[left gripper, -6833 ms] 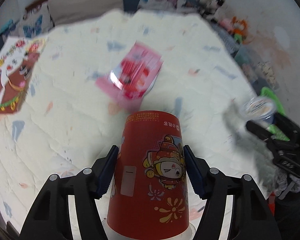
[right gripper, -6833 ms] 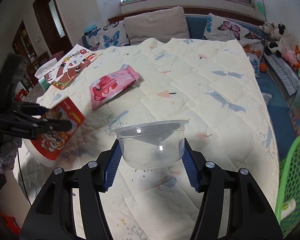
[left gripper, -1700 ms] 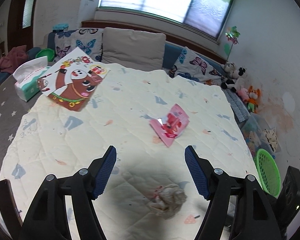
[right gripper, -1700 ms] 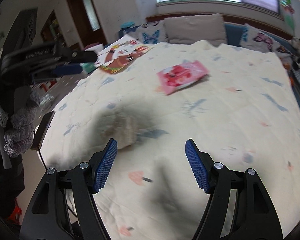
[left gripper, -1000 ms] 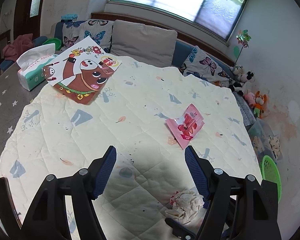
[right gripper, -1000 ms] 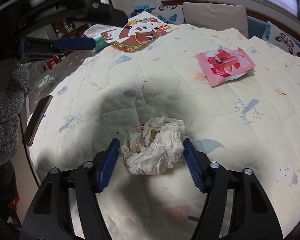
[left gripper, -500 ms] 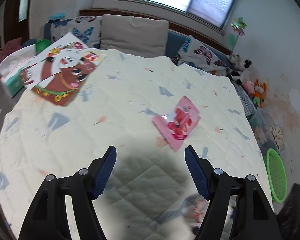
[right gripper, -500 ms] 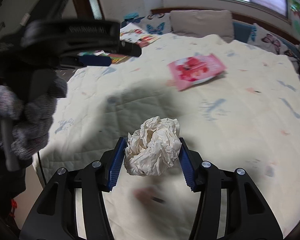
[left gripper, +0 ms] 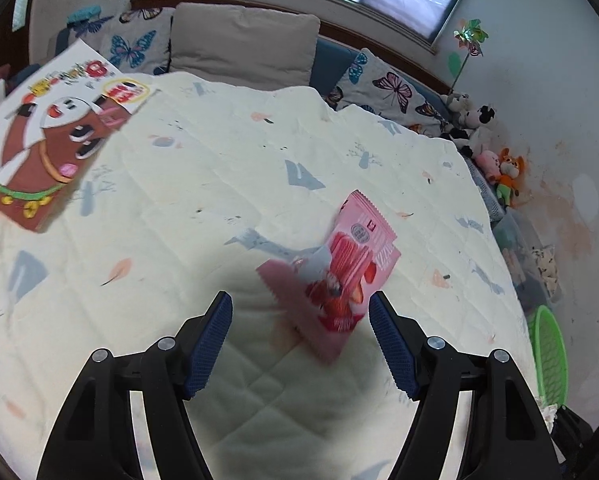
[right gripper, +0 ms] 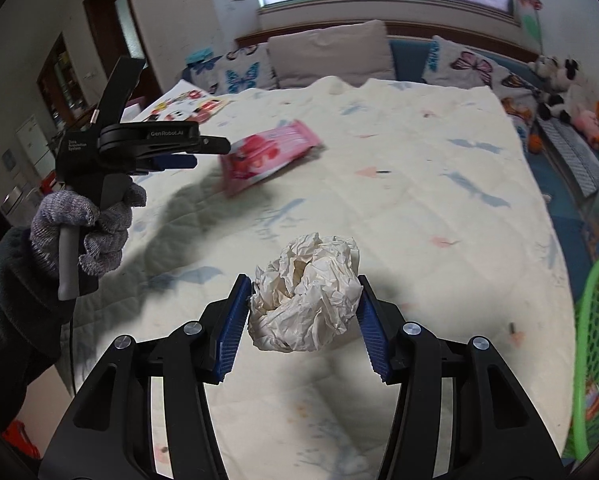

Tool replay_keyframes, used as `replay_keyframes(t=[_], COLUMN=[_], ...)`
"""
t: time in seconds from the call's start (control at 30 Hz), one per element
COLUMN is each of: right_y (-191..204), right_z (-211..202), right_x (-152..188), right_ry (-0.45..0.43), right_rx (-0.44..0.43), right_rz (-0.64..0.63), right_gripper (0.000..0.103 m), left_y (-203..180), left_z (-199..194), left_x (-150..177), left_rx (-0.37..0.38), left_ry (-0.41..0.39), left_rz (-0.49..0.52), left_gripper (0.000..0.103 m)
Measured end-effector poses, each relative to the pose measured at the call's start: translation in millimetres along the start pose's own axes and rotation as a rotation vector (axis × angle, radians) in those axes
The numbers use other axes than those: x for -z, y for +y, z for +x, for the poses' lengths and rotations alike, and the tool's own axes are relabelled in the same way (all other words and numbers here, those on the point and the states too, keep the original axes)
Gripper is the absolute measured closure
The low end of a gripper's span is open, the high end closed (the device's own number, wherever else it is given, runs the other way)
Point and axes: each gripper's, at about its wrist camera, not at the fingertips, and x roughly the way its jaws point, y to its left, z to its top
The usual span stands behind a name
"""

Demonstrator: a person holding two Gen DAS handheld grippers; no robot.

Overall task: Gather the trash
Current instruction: 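Grasp the pink snack wrapper with the left gripper while the right holds the tissue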

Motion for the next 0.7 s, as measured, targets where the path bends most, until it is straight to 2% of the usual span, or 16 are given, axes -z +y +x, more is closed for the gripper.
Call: replay_keyframes(t=[0.27, 0.5, 0.63, 0.7], right_y=[-18.8, -22.3, -21.9, -22.6], right_z=[1.4, 5.2, 5.1, 4.6], right_x=[2.4, 3.0, 2.2, 2.6], right_ry=[0.011, 0.016, 0.017, 0.016], right_rx=[0.025, 0.027, 0.027, 0.026], right_rz=[0.031, 0.042, 0.043, 0.046], right_gripper=[0.05, 0.05, 0.05, 0.05], left_y=[5.7, 4.7, 4.7, 3.5], left_z=[31.6, 44.2, 45.8, 43.4], left_x=[-11.8, -10.0, -10.1, -10.2], left_rx=[0.063, 0.052, 0.059, 0.066], left_ry=[0.021, 0.021, 0.018, 0.01], left_rz=[-0.05, -0.046, -0.049, -0.049], left_gripper=[0.035, 0.05, 0.065, 0.069])
